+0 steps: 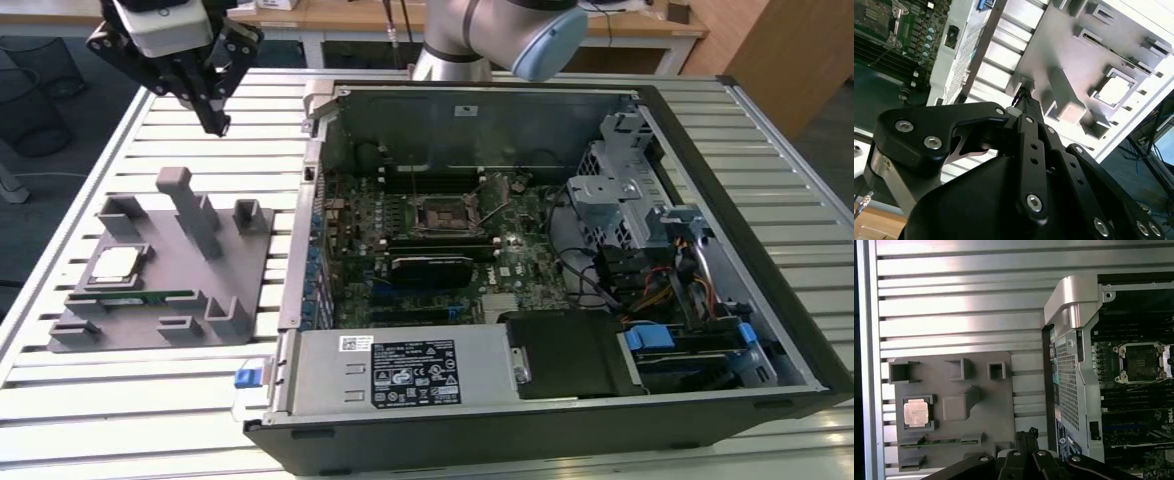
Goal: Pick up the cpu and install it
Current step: 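Reach for the cpu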
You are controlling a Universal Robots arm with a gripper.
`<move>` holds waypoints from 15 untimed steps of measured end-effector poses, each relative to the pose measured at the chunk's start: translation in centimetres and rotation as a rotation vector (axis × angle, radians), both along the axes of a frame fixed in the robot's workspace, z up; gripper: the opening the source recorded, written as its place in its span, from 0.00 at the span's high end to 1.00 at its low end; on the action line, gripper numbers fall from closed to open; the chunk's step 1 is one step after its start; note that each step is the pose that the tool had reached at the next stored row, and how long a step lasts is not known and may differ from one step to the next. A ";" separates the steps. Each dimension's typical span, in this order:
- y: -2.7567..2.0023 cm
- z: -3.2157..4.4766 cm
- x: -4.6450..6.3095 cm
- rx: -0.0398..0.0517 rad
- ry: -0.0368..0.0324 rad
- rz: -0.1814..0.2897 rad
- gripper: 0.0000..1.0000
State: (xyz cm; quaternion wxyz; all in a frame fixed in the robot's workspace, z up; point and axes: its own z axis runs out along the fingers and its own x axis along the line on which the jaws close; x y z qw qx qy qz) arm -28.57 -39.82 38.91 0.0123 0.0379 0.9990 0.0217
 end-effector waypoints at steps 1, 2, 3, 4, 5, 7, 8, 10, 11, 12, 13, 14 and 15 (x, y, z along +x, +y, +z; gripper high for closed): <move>0.00 -0.01 -0.3 0.0000 0.0000 0.000 0.89; 0.00 -0.03 -0.5 0.0000 0.0000 0.000 0.89; 0.00 -0.05 -0.7 0.0000 0.0000 0.000 0.89; 0.00 -0.09 -1.0 0.0000 0.0000 0.000 0.89; 0.00 -0.11 -1.2 0.0000 0.0001 0.000 0.89; -0.16 -0.16 -1.5 0.0001 0.0000 0.000 0.89; -0.33 -0.18 -1.5 0.0001 0.0000 0.000 0.89; -0.78 -0.26 -1.5 0.0000 0.0000 0.000 0.89; -0.94 -0.33 -1.6 0.0000 0.0000 0.002 0.89; -1.03 -0.42 -1.6 0.0002 0.0000 0.006 0.89; -1.07 -0.52 -1.7 0.0006 -0.0001 0.013 0.89; -1.08 -0.60 -1.8 0.0007 -0.0001 0.023 0.89; -1.08 -0.66 -1.8 0.0008 -0.0001 0.035 0.89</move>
